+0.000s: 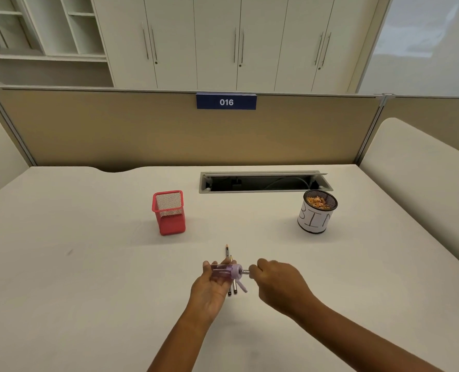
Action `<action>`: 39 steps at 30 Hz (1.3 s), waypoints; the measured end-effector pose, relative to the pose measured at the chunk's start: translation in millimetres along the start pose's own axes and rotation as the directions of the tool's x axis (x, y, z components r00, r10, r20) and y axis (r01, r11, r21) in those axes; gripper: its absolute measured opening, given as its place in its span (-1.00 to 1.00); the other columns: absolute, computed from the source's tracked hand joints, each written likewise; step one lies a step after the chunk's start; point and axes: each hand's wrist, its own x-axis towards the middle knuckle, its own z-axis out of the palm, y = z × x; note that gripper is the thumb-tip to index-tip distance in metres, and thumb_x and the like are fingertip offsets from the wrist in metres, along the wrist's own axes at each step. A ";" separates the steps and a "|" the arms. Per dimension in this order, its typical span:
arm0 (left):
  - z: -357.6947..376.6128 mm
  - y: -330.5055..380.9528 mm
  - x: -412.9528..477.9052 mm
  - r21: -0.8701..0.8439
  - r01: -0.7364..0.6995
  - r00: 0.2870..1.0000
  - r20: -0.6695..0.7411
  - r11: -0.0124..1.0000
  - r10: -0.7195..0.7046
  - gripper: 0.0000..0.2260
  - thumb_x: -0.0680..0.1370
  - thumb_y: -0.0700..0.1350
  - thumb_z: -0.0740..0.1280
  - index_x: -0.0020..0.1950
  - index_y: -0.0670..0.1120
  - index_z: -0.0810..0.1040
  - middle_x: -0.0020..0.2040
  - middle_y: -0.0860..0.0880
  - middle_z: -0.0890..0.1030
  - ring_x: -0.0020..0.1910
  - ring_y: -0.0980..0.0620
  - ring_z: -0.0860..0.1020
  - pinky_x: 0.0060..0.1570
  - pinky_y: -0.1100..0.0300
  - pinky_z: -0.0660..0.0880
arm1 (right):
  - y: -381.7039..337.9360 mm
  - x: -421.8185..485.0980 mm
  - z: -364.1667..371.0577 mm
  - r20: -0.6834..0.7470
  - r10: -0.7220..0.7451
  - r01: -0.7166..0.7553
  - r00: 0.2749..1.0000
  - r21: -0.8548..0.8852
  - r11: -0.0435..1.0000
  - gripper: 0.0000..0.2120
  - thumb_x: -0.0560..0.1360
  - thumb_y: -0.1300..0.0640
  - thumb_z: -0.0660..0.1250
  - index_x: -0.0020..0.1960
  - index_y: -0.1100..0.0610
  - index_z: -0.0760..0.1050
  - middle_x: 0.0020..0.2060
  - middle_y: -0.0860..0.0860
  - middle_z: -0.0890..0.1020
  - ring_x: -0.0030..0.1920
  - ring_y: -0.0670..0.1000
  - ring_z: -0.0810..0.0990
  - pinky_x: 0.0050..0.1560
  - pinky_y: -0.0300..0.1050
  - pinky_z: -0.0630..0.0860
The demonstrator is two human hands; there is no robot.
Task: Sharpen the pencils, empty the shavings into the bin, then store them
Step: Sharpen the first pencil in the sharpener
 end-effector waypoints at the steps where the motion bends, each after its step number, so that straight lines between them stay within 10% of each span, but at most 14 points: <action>1: -0.4 -0.1 0.5 0.020 -0.005 1.000 0.005 1.000 0.005 -0.70 0.63 -0.12 0.03 -0.20 -0.23 0.38 -0.42 -0.22 0.65 -0.36 -0.19 0.65 -0.05 -0.05 0.57 | -1.8 0.3 2.0 0.079 0.053 -0.065 0.995 0.156 0.986 -0.78 0.49 0.23 0.21 0.05 0.20 0.57 -0.10 0.13 0.64 -0.22 0.11 0.56 -0.35 -0.15 0.32; 4: -5.3 -1.0 2.6 0.074 -0.003 0.999 0.032 0.997 0.001 -0.72 0.63 -0.11 0.02 -0.18 -0.20 0.38 -0.40 -0.18 0.67 -0.37 -0.13 0.67 -0.21 0.00 0.60 | 5.3 6.5 2.1 0.515 0.200 -0.542 0.834 0.695 0.472 -0.75 0.52 0.25 0.18 -0.16 0.27 0.62 -0.50 0.02 0.55 -0.55 -0.10 0.40 -0.51 -0.29 0.24; 8: -9.0 -0.1 2.7 0.107 0.012 0.999 0.049 0.994 -0.017 -0.73 0.63 -0.11 0.04 -0.17 -0.20 0.39 -0.40 -0.17 0.67 -0.39 -0.10 0.67 -0.40 0.07 0.60 | 17.9 7.0 3.6 0.776 -0.031 -0.773 0.629 0.622 -0.123 -0.70 0.57 0.21 0.14 -0.26 0.19 0.54 -0.62 -0.06 0.42 -0.68 -0.17 0.21 -0.65 -0.39 0.11; 12: -6.9 4.0 4.0 0.081 0.004 1.000 -0.010 0.997 -0.003 -0.74 0.62 -0.14 0.07 -0.21 -0.22 0.38 -0.44 -0.18 0.65 -0.34 -0.18 0.64 -0.08 -0.01 0.59 | 10.1 3.8 4.9 0.470 0.174 -0.483 0.865 0.689 0.541 -0.88 0.49 0.06 0.31 -0.07 0.11 0.47 -0.30 0.02 0.62 -0.40 -0.08 0.53 -0.40 -0.29 0.35; 15: -7.5 4.4 2.3 0.019 0.004 1.000 -0.016 1.000 -0.004 -0.75 0.62 -0.16 0.08 -0.22 -0.22 0.38 -0.43 -0.22 0.65 -0.36 -0.22 0.65 -0.20 -0.03 0.61 | 10.0 -0.3 15.1 -0.014 0.089 -0.087 0.996 0.111 0.990 -0.84 0.38 0.07 0.44 -0.09 0.11 0.56 -0.24 0.06 0.64 -0.28 0.05 0.59 -0.38 -0.21 0.26; 18: -4.8 2.2 1.7 0.000 0.008 1.000 -0.007 1.000 -0.008 -0.75 0.62 -0.16 0.08 -0.22 -0.21 0.37 -0.43 -0.22 0.65 -0.45 -0.17 0.65 -0.49 0.01 0.57 | 6.3 -7.8 18.3 -0.132 -0.003 -0.009 0.991 -0.092 0.996 -0.69 -0.10 0.14 0.63 -0.44 0.06 0.58 -0.57 -0.01 0.53 -0.61 -0.06 0.47 -0.66 -0.32 0.17; 21: -1.0 1.3 3.3 0.045 -0.014 1.000 0.004 0.999 0.014 -0.75 0.63 -0.15 0.06 -0.22 -0.19 0.37 -0.44 -0.17 0.66 -0.45 -0.09 0.66 -0.49 0.09 0.57 | -0.2 -6.5 13.8 0.070 0.120 -0.139 0.990 0.408 0.903 -0.98 0.35 0.18 0.42 -0.22 0.13 0.62 -0.42 0.04 0.56 -0.51 -0.09 0.50 -0.52 -0.27 0.20; 24: -0.6 2.3 4.6 0.106 -0.015 1.000 0.026 0.994 0.012 -0.74 0.63 -0.14 0.05 -0.21 -0.18 0.38 -0.42 -0.14 0.67 -0.43 -0.02 0.66 -0.45 0.15 0.58 | 9.3 0.6 13.8 0.691 0.115 -0.696 0.714 0.718 0.002 -0.71 0.54 0.23 0.15 -0.29 0.16 0.54 -0.59 -0.05 0.36 -0.67 -0.18 0.21 -0.64 -0.38 0.10; 26: -0.6 3.2 4.6 0.110 -0.005 1.000 0.027 0.994 0.002 -0.75 0.63 -0.14 0.05 -0.20 -0.18 0.38 -0.41 -0.14 0.67 -0.43 -0.03 0.66 -0.45 0.15 0.59 | 14.9 1.3 15.8 0.751 0.016 -0.728 0.660 0.644 -0.235 -0.69 0.57 0.21 0.11 -0.26 0.18 0.53 -0.63 -0.08 0.31 -0.67 -0.16 0.14 -0.67 -0.39 0.06; 28: -0.8 4.8 5.7 0.088 -0.006 1.000 0.020 0.996 0.004 -0.75 0.62 -0.15 0.06 -0.20 -0.19 0.38 -0.42 -0.16 0.67 -0.44 -0.03 0.66 -0.47 0.13 0.59 | 14.5 1.1 9.9 0.682 0.092 -0.682 0.725 0.730 -0.038 -0.76 0.57 0.14 0.16 -0.19 0.15 0.52 -0.56 -0.07 0.40 -0.63 -0.15 0.24 -0.60 -0.37 0.14; 30: -0.2 5.6 6.4 0.053 -0.005 1.000 0.019 0.999 0.004 -0.75 0.62 -0.17 0.07 -0.21 -0.19 0.39 -0.42 -0.18 0.66 -0.44 -0.05 0.66 -0.48 0.10 0.59 | 7.4 -2.7 12.0 0.323 0.209 -0.382 0.923 0.703 0.600 -0.87 0.48 0.03 0.33 -0.15 0.09 0.51 -0.45 -0.06 0.52 -0.51 -0.12 0.45 -0.48 -0.31 0.23; 32: -0.5 5.0 7.3 0.030 -0.003 1.000 0.018 1.000 0.003 -0.75 0.62 -0.16 0.07 -0.21 -0.20 0.40 -0.42 -0.19 0.66 -0.43 -0.08 0.66 -0.46 0.08 0.59 | 5.5 -5.7 15.0 -0.080 0.131 -0.115 0.988 0.184 0.976 -0.75 0.16 0.03 0.60 -0.31 0.05 0.57 -0.50 -0.03 0.55 -0.52 -0.08 0.51 -0.49 -0.31 0.12; 36: -0.8 0.4 9.9 0.046 -0.005 1.000 0.017 0.999 0.004 -0.76 0.62 -0.15 0.07 -0.20 -0.19 0.39 -0.39 -0.19 0.67 -0.32 -0.16 0.66 -0.17 0.05 0.61 | -3.3 -5.9 13.6 -0.100 0.055 -0.059 0.993 -0.043 0.997 -0.73 -0.04 0.12 0.63 -0.43 0.10 0.60 -0.57 0.01 0.53 -0.63 -0.06 0.46 -0.58 -0.27 0.08; 39: -4.8 -4.2 11.6 0.073 0.005 1.000 0.029 0.997 -0.008 -0.74 0.62 -0.15 0.06 -0.21 -0.18 0.40 -0.37 -0.18 0.68 -0.37 -0.10 0.67 -0.28 0.04 0.60 | 0.8 0.5 5.5 0.370 0.215 -0.407 0.904 0.585 0.701 -0.84 0.48 0.21 0.26 -0.20 0.19 0.60 -0.39 0.12 0.58 -0.49 -0.03 0.48 -0.47 -0.23 0.25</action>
